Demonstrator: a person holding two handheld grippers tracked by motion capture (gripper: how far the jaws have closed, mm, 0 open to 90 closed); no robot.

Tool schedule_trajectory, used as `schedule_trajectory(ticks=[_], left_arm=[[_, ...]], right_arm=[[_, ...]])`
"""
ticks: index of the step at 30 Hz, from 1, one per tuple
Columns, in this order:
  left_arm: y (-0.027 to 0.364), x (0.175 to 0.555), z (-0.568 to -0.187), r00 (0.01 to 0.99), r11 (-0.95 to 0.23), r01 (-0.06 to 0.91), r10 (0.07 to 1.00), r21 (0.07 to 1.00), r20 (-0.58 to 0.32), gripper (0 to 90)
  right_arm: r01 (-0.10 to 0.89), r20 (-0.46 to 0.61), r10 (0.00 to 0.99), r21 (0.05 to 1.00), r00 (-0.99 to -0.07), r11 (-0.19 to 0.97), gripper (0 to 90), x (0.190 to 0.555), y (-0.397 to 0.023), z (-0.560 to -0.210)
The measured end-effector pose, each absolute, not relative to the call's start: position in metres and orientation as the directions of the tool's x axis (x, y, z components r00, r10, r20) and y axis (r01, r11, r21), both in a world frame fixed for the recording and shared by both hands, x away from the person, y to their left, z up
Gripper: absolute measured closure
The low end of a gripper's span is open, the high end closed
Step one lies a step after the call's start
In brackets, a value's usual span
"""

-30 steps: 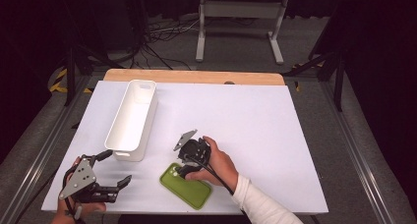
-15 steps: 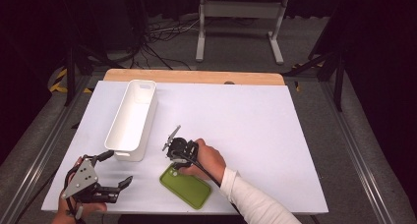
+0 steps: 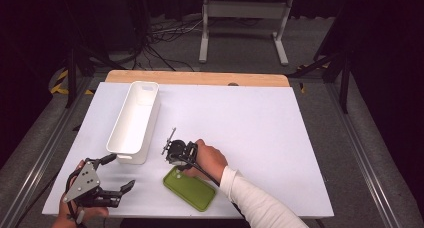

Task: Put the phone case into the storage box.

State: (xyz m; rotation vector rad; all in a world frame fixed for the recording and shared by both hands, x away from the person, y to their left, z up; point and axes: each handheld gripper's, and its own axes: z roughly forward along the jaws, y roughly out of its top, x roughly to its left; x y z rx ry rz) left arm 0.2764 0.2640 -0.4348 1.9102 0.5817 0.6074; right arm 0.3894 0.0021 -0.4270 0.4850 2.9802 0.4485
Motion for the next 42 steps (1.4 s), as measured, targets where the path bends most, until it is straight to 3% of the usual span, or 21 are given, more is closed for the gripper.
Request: schedule_trajectory(ticks=[9, 17, 30, 42], left_arm=[[0.265, 0.276, -0.435, 0.760, -0.376, 0.130, 0.632, 0.917, 0.151, 6.1], [0.265, 0.276, -0.435, 0.750, -0.375, 0.134, 0.643, 0.917, 0.153, 6.3], [0.264, 0.279, -0.434, 0.742, -0.356, 0.153, 0.657, 0.922, 0.130, 8.2], [0.253, 0.283, -0.426, 0.752, -0.298, 0.164, 0.655, 0.940, 0.076, 9.2]], right_arm=[[0.288, -0.058, 0.326, 0.340, -0.944, 0.895, 87.1, 0.389, -0.002, -0.426], [0.286, -0.109, 0.385, 0.495, -0.916, 0.820, 87.3, 0.383, -0.021, -0.410], [0.227, -0.189, 0.552, 0.769, -0.812, 0.597, 87.3, 0.362, -0.073, -0.370], [0.167, -0.227, 0.611, 0.838, -0.759, 0.520, 87.3, 0.350, -0.090, -0.364]])
